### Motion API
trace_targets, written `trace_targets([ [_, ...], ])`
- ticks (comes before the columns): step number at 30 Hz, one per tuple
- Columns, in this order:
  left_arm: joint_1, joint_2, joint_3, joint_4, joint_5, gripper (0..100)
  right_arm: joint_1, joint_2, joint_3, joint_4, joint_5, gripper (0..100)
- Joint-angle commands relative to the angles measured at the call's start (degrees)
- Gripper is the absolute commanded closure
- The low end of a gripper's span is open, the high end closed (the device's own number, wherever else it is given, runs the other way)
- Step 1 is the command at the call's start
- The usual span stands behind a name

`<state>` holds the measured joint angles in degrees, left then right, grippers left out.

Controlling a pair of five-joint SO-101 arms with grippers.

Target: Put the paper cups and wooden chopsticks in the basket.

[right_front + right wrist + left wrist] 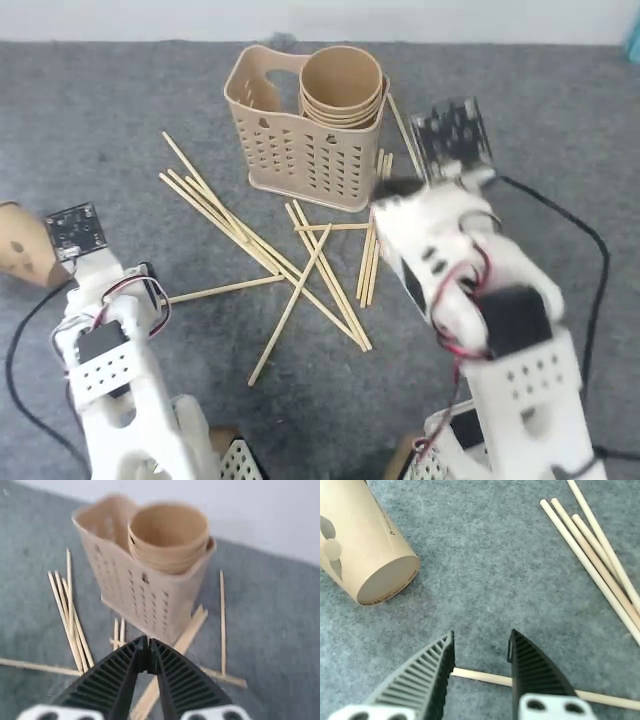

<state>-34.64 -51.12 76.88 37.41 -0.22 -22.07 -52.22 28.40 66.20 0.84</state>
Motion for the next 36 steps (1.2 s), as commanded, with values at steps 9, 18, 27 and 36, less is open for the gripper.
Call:
trace_targets([
  [9,0.09,-1.58,-0.13,-1.23,-0.26,84,6.02,-19.38,32.88,-2.51,12.57,99.1],
  [18,-2.02,-1.67,-0.13,-1.23,-0.26,84,6.11,-23.6,55.12,-20.09,12.75,99.1],
  [27,-2.11,-1.67,-0.57,-1.23,-0.09,84,6.11,-25.19,63.74,-28.97,13.1,99.1],
  [36,-13.89,-1.49,-17.27,7.47,2.02,84,5.85,-28.09,64.62,-27.3,13.19,99.0],
])
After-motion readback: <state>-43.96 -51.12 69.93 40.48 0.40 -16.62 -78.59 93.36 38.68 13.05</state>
